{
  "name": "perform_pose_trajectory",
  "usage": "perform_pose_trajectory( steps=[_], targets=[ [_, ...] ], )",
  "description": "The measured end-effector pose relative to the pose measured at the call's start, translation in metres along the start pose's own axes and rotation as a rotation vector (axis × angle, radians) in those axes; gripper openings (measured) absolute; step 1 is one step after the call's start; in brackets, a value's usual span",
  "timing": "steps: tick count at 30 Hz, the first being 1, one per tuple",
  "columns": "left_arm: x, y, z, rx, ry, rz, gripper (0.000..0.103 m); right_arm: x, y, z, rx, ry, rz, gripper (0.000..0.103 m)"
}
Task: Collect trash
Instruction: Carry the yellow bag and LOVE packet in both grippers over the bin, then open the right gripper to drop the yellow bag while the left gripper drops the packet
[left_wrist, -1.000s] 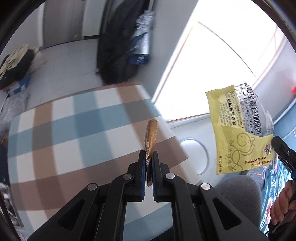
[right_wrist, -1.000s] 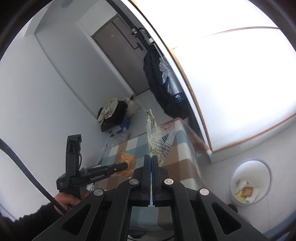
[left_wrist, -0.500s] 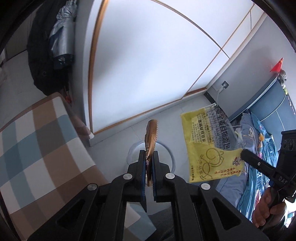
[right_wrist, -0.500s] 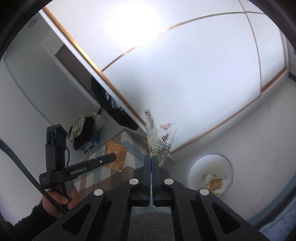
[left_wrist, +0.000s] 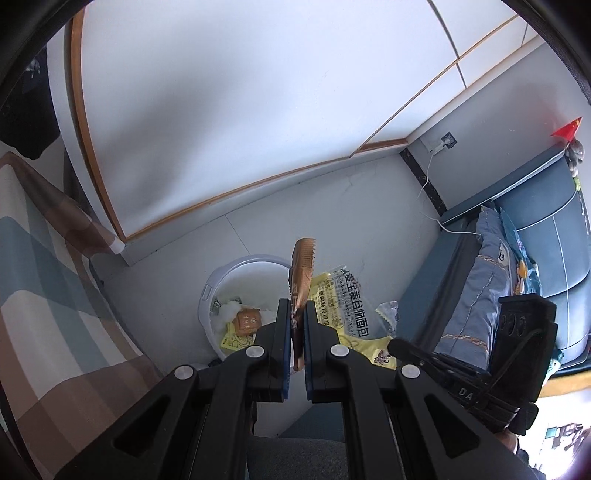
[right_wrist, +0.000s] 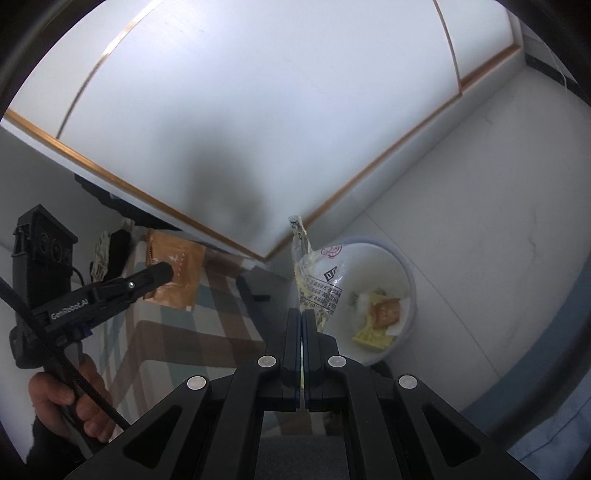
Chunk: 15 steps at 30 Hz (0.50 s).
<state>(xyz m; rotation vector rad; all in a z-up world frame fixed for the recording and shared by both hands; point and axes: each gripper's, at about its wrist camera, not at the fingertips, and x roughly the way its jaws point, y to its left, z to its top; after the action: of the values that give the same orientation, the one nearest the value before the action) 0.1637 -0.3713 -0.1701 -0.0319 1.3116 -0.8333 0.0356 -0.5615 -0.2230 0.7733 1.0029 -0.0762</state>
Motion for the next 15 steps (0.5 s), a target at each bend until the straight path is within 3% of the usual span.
perform_pose_trajectory(
  steps=[11, 13, 15],
  targets=[
    [0.051, -0.001, 0.007, -0.055, 0.122, -0.015, 0.002, 0.062, -0.037, 0.010, 0.103, 0.144, -0.003, 0.004],
    [0.057, -0.002, 0.009, -0.060, 0.140, -0.015, 0.002, 0.066, -0.040, 0.012, 0.112, 0.151, 0.021, 0.009],
    [0.061, -0.002, 0.009, -0.064, 0.148, -0.009, 0.002, 0.066, -0.038, 0.012, 0.116, 0.147, 0.038, 0.027]
  ],
)
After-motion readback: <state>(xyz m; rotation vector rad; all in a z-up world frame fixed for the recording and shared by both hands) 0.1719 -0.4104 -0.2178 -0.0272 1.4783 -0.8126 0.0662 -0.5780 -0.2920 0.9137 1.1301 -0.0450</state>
